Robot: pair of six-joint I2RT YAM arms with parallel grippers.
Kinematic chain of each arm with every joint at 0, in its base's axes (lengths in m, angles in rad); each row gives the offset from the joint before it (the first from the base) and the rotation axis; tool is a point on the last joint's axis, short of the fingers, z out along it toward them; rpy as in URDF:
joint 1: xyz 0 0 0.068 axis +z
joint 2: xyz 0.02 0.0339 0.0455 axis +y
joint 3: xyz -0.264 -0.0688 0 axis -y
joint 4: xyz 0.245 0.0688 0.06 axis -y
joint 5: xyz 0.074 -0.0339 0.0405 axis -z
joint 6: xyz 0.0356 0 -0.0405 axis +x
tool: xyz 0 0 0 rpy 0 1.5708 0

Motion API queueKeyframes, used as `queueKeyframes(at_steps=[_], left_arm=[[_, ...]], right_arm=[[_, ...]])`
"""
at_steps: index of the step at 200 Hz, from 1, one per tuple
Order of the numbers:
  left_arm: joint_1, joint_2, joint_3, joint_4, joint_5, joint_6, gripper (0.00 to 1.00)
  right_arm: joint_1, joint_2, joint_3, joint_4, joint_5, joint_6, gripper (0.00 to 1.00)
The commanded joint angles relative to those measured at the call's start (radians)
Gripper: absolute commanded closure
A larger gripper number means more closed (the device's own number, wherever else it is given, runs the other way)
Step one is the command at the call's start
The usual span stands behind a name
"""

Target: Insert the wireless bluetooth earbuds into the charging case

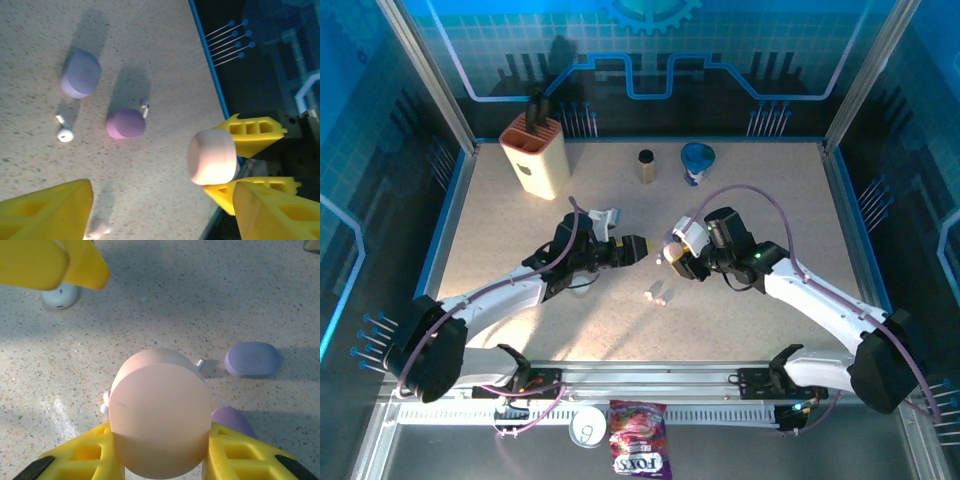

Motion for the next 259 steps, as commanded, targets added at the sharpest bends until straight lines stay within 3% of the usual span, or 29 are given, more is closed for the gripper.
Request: queueKeyframes(at_steps=[1, 62, 84, 139, 192, 231, 259], left_arm=[[-0.026, 0.016, 0.024, 0.060, 0.060, -0.101, 0.29], [-0.083, 0.106, 0.061, 0.137, 0.100, -0.162, 0.37], [-0.088, 0.113, 0.078, 0.113, 0.106, -0.140, 0.43], [-0.096, 0.122, 0.098, 0.094, 0.119, -0.124, 0.71], [-0.096, 0.128, 0.092, 0.131, 0.123, -0.139, 0.81], [-0.085, 0.120, 0.039, 0.263, 0.057, -0.215, 0.81], [-0.063, 0.120, 0.015, 0.350, 0.019, -0.285, 0.80]], right_arm=[[0.023, -0.002, 0.002, 0.046, -0.052, -0.022, 0.71], [0.046, 0.008, 0.010, 0.051, -0.055, -0.012, 0.71], [0.050, 0.006, 0.006, 0.054, -0.054, -0.008, 0.71], [0.052, 0.004, -0.004, 0.066, -0.035, -0.010, 0.71], [0.052, -0.014, -0.010, 0.081, -0.030, -0.002, 0.70], [0.016, -0.095, -0.056, 0.166, -0.074, 0.098, 0.35], [-0.058, -0.190, -0.143, 0.352, -0.198, 0.312, 0.26]])
